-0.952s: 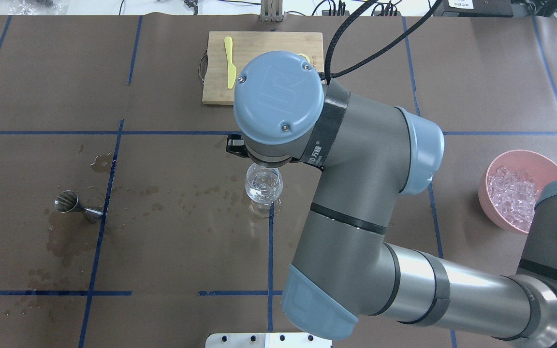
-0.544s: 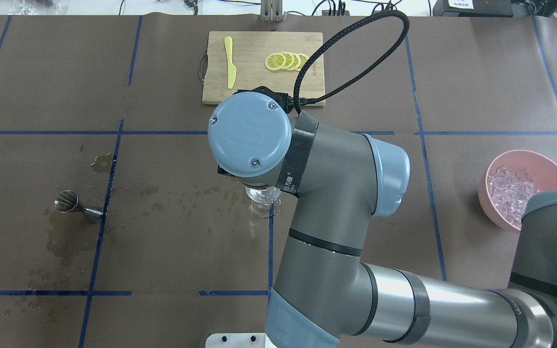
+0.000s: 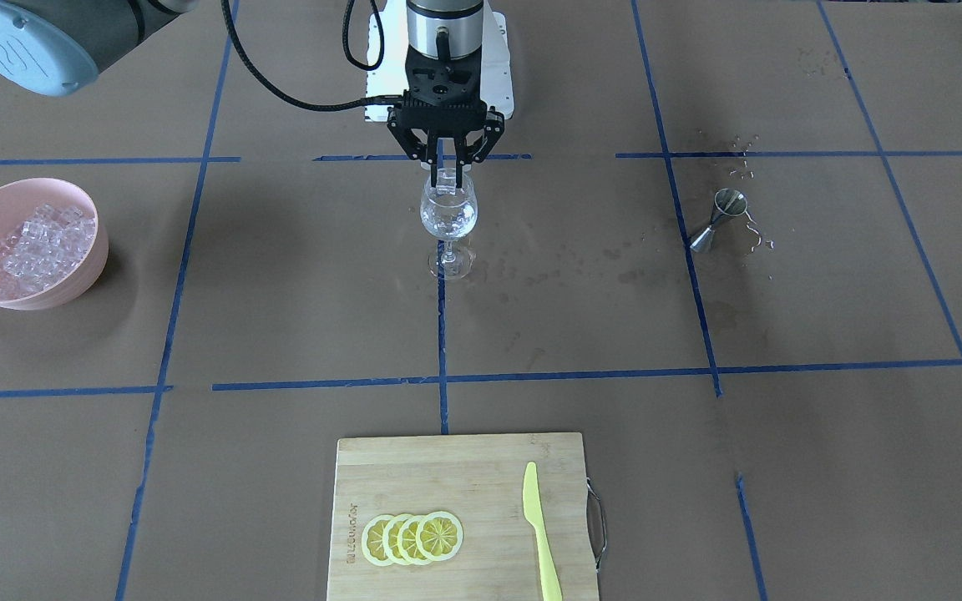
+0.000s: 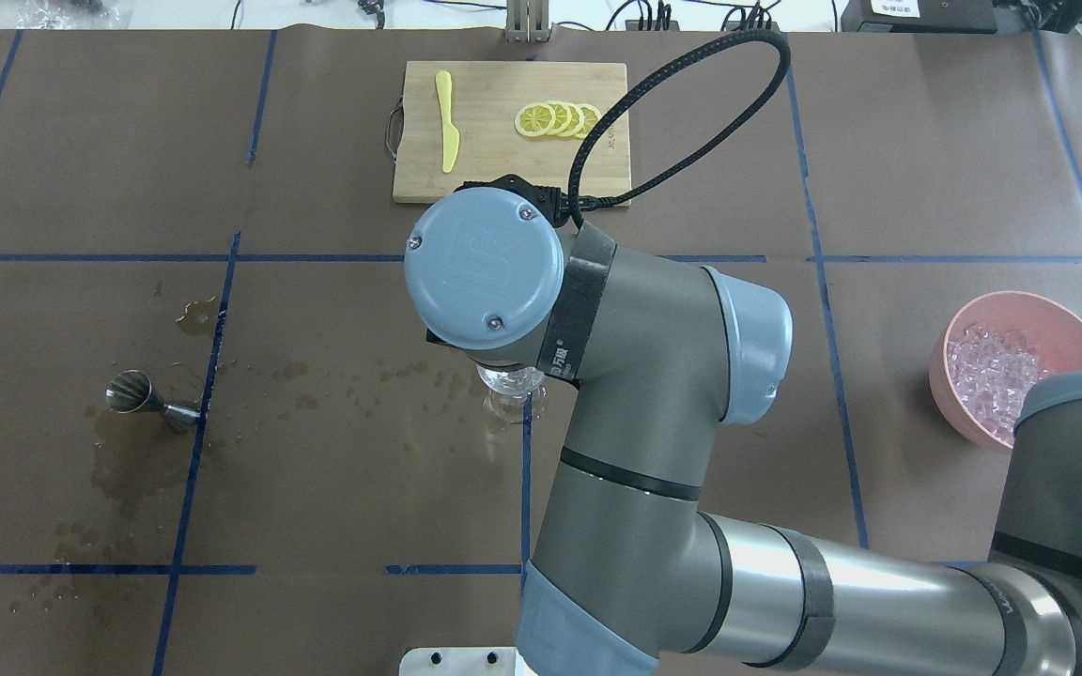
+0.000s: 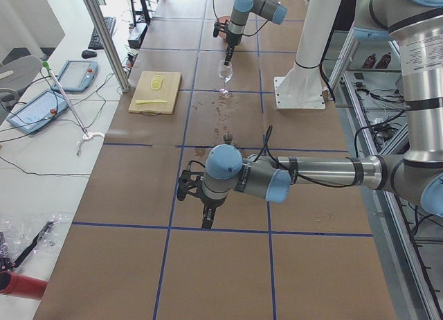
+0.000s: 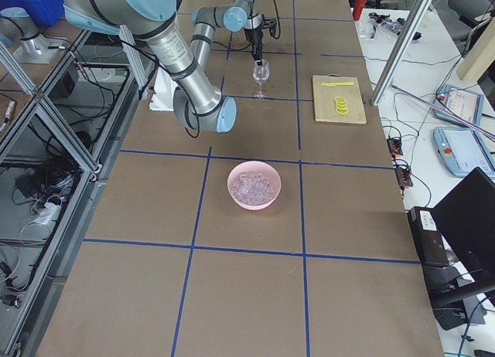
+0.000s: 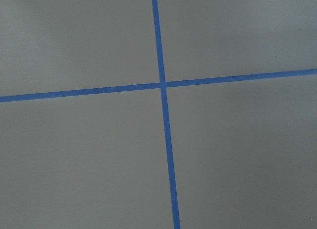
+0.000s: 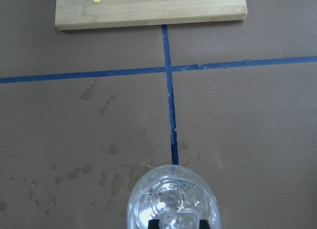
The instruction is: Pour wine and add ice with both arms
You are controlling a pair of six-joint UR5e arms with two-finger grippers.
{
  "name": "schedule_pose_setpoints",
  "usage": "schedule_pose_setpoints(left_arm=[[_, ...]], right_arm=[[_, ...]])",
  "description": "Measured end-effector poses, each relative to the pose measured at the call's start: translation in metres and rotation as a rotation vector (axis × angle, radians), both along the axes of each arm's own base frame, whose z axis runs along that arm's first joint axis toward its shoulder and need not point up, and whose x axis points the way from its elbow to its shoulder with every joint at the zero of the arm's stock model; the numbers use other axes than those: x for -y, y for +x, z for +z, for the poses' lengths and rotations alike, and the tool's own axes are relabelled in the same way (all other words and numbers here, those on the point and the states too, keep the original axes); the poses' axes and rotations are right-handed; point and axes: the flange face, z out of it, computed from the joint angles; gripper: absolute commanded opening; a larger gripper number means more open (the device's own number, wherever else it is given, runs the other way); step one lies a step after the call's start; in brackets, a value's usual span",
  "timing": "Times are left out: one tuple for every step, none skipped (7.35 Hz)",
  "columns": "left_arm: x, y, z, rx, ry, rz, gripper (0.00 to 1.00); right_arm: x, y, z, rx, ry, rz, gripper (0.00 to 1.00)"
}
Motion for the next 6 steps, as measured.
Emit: schedule_pose_setpoints(left_arm=[[0.000, 0.000, 0.000, 0.000, 0.000, 0.000, 1.00], [0.000, 0.000, 0.000, 0.000, 0.000, 0.000, 1.00], [0.000, 0.000, 0.000, 0.000, 0.000, 0.000, 1.00], [0.000, 0.000, 0.000, 0.000, 0.000, 0.000, 1.00], [0.000, 0.000, 0.000, 0.000, 0.000, 0.000, 1.00], [0.000, 0.000, 0.000, -0.001, -0.001, 0.000, 1.00]], right_arm=[[0.000, 0.000, -0.001, 0.000, 0.000, 0.000, 1.00], [0.000, 0.001, -0.001, 0.001, 0.000, 0.001, 1.00], [-0.001, 0.001, -0.003, 0.004, 0.001, 0.001, 1.00], [-0.002, 0.003, -0.005, 0.010, 0.003, 0.000, 1.00], [-0.002, 0.008, -0.009, 0.020, 0.009, -0.002, 1.00], [0.002, 0.019, -0.010, 0.029, 0.018, 0.001, 1.00]])
